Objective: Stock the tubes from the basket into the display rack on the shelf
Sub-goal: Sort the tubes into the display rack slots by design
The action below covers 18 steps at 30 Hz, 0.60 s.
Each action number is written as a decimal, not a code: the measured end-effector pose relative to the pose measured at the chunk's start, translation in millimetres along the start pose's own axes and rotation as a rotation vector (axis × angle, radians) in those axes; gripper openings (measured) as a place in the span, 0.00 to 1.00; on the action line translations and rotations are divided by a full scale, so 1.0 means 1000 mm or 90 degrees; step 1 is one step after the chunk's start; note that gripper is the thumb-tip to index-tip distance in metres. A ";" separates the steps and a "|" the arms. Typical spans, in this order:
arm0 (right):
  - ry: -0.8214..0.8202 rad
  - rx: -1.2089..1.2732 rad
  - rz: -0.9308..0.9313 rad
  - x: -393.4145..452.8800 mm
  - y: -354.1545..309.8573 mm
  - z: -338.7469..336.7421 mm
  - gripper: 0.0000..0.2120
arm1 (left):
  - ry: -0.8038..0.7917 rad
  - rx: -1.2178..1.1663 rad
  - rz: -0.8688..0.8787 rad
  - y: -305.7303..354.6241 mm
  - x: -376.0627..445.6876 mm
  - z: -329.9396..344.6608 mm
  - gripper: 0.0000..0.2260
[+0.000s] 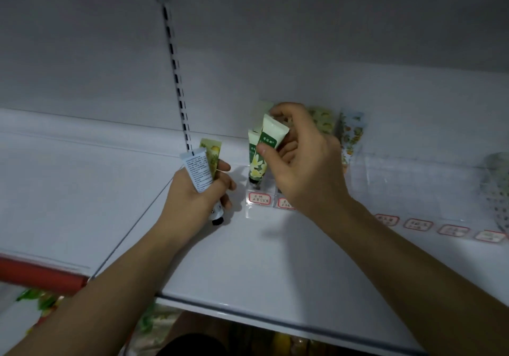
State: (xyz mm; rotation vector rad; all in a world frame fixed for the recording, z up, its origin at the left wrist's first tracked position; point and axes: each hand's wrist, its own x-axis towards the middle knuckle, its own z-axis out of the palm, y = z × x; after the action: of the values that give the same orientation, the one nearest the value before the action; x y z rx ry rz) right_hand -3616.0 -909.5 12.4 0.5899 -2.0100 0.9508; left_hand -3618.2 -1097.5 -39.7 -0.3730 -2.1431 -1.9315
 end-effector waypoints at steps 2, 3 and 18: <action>-0.004 -0.040 -0.033 -0.001 0.003 0.003 0.17 | -0.013 -0.006 -0.031 0.000 0.000 0.000 0.03; -0.009 -0.058 -0.043 -0.001 0.005 0.004 0.16 | -0.025 -0.005 -0.050 0.000 0.000 0.002 0.04; -0.127 -0.080 -0.042 -0.011 0.024 0.025 0.16 | -0.080 0.061 -0.055 0.001 -0.002 0.006 0.07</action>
State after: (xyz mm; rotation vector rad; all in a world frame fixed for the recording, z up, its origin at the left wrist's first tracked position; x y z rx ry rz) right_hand -3638.2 -913.7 -15.9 0.7001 -2.1933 0.7446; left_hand -3615.8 -1091.4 -40.1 -0.3992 -2.3583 -1.8883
